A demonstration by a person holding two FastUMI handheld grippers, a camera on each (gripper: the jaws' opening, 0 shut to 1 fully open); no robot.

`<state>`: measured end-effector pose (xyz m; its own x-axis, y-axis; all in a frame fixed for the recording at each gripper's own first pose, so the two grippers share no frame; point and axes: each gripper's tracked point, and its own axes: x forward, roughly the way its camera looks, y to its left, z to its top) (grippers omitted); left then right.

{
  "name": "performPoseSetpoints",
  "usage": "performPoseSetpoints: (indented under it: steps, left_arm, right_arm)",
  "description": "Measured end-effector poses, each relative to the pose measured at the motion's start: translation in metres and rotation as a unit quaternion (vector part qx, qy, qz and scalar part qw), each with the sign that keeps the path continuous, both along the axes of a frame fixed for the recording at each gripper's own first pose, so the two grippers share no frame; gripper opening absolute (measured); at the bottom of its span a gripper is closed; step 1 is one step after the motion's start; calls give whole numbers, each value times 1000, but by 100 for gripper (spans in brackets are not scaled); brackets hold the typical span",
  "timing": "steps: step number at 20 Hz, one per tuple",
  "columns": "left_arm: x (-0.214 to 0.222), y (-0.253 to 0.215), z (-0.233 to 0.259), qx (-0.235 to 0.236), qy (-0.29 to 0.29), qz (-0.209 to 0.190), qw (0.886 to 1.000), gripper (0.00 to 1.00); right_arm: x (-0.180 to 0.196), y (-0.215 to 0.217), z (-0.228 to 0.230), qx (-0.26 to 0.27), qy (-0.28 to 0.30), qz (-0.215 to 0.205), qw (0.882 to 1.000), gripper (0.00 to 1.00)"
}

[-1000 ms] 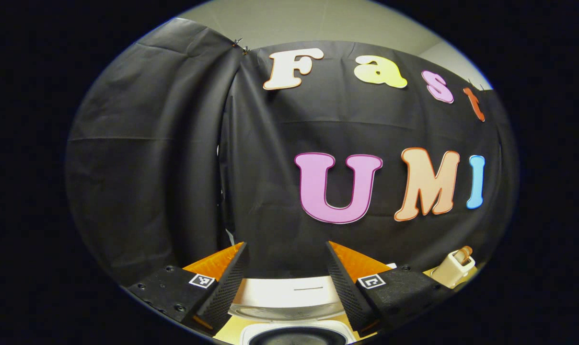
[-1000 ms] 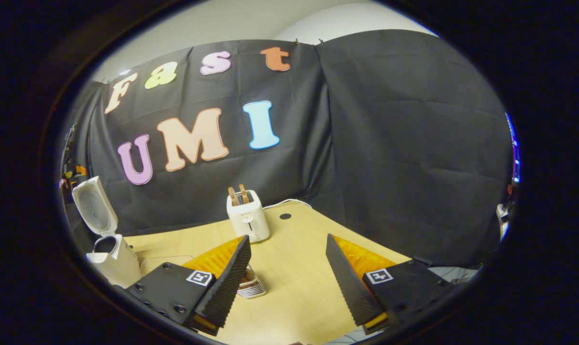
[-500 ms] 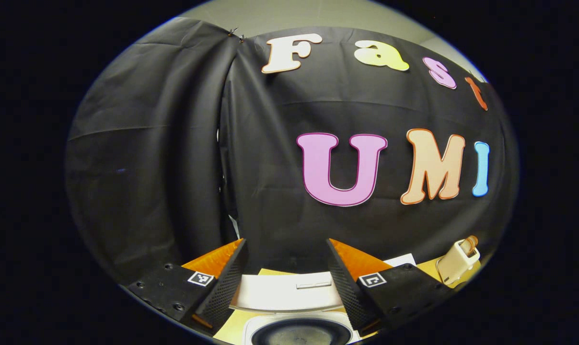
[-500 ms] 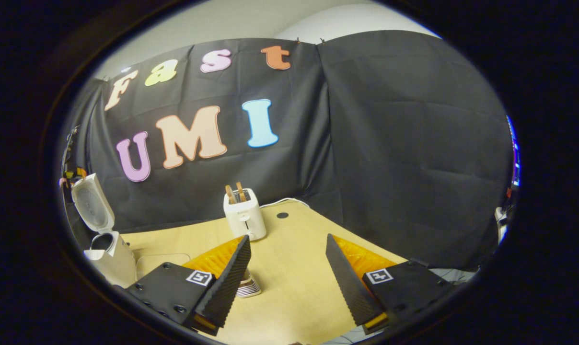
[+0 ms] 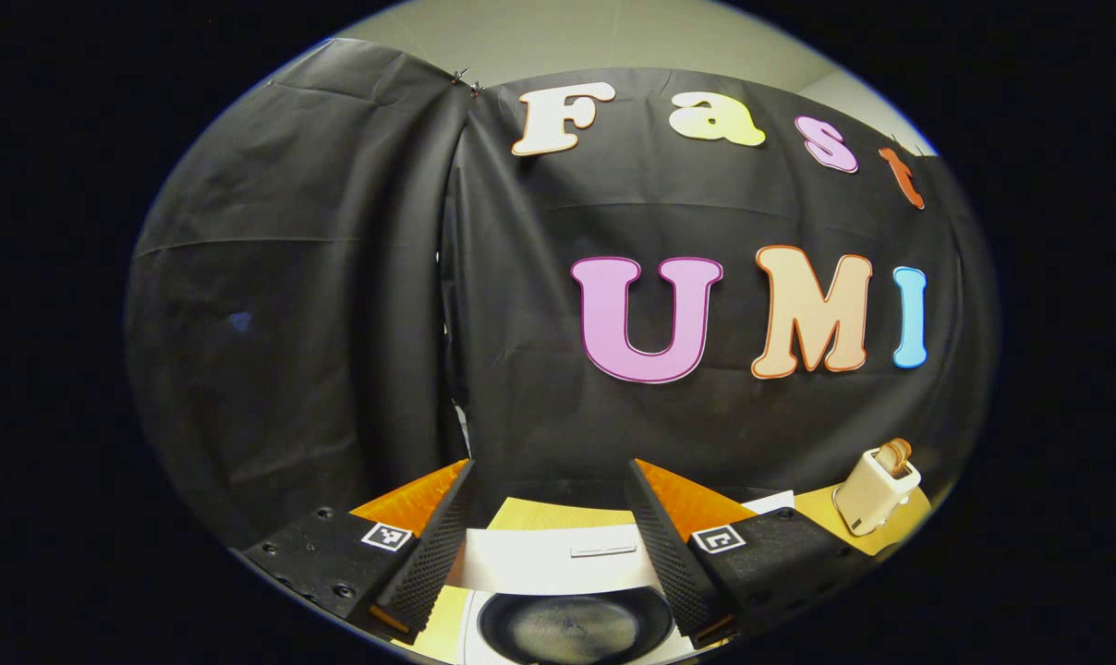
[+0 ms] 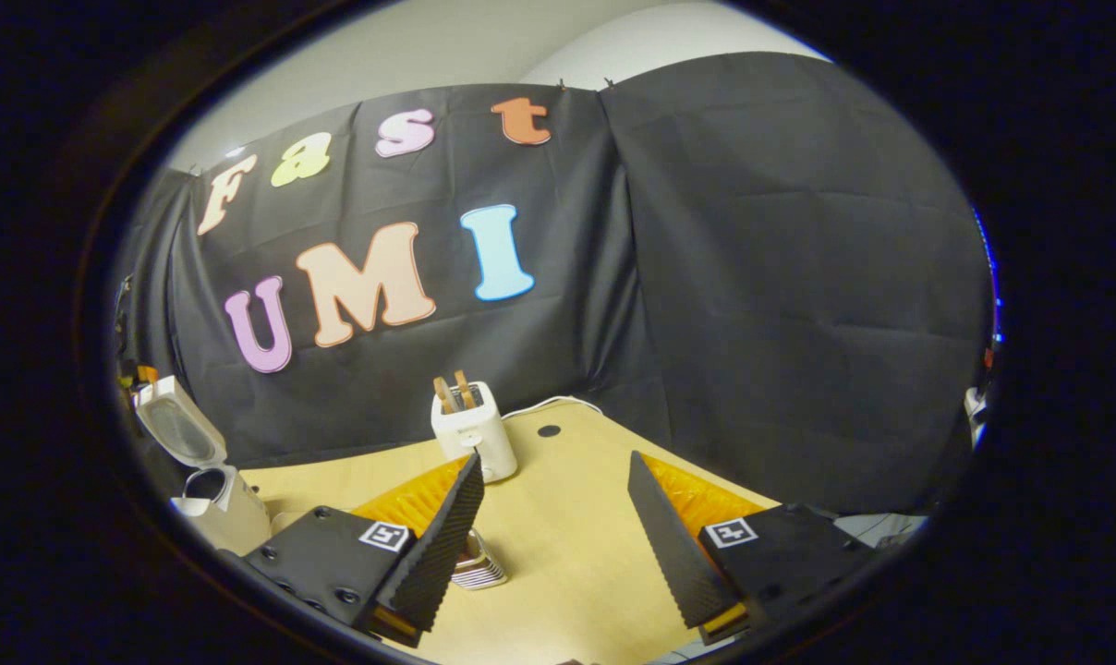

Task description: Close the left gripper, press the button to open the rice cooker; take a wooden spoon from the chopstick holder with the right hand, scoop a spoonful of rice and pour it into the rice cooker, then put the wooden spoon back into the chopstick holder.

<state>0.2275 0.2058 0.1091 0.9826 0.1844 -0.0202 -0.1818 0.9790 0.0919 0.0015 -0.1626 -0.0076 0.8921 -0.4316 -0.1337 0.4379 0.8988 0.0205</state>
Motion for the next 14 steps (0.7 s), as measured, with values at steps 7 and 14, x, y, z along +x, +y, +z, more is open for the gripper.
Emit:
performPoseSetpoints:
  steps: [7, 14]
  left_arm:
    - [-52, -8, -53, 4, -15, -3, 1000, 94]
    - [-83, -11, -125, -3, 23, -8, 1000, 94]
  right_arm:
    - [13, 4, 5, 6, -15, 15, 1000, 99]
    - [31, 23, 4, -4, -10, 40, 999, 99]
